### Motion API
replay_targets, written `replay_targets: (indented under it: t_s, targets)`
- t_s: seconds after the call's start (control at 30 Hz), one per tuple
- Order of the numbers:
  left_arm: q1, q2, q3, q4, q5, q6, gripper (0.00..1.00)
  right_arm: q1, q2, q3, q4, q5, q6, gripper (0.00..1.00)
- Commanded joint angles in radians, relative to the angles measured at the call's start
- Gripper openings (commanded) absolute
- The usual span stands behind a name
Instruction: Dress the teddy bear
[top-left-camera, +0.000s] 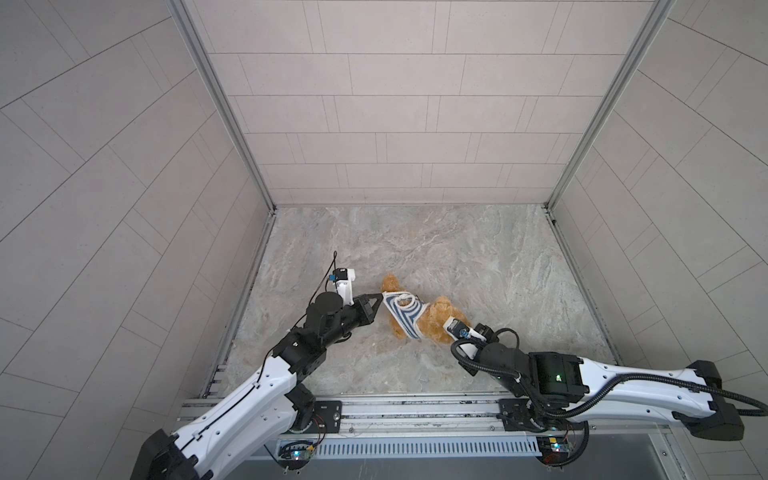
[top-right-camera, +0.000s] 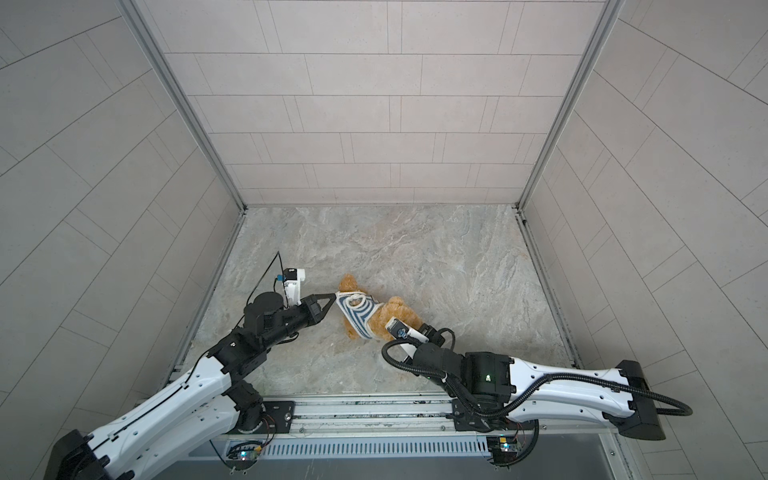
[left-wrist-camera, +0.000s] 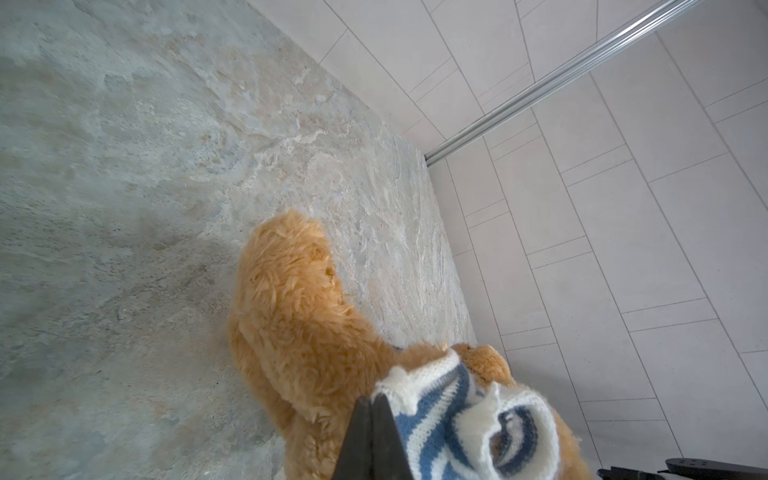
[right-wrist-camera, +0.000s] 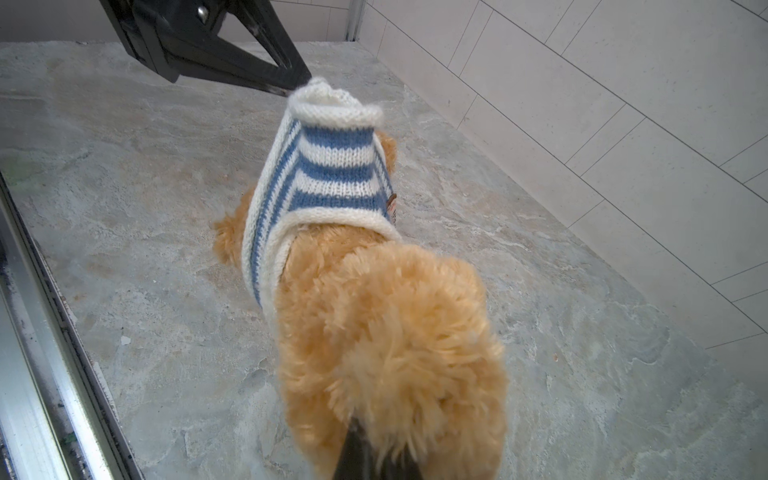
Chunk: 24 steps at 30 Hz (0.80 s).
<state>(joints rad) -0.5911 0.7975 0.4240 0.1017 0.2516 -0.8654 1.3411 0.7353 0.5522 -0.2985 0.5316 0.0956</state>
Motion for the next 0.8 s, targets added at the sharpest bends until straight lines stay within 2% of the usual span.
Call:
replay_targets:
  t_s: [0.0, 0.17, 0.27, 0.43, 0.6, 0.77]
  targets:
    - [0.019, 0.03, 0.021, -0.005, 0.063, 0.083, 0.0, 0.004, -0.005, 0.012, 0.003, 0.009, -0.067, 0.0]
    - [0.019, 0.039, 0.041, -0.093, 0.164, 0.186, 0.0, 0.006, 0.004, 0.018, 0.044, -0.023, -0.129, 0.0]
    - [0.017, 0.028, 0.075, -0.182, 0.184, 0.258, 0.0, 0.005, 0.006, 0.025, 0.04, -0.056, -0.163, 0.0]
    - [0.017, 0.005, 0.128, -0.29, 0.199, 0.329, 0.19, -0.004, -0.023, 0.009, 0.038, -0.07, -0.188, 0.0]
    - [0.016, 0.009, 0.137, -0.318, 0.24, 0.347, 0.37, -0.014, -0.052, -0.02, 0.057, -0.085, -0.197, 0.0]
    - [-0.007, -0.014, 0.119, -0.355, 0.284, 0.352, 0.43, -0.035, -0.055, -0.039, 0.073, -0.103, -0.181, 0.0]
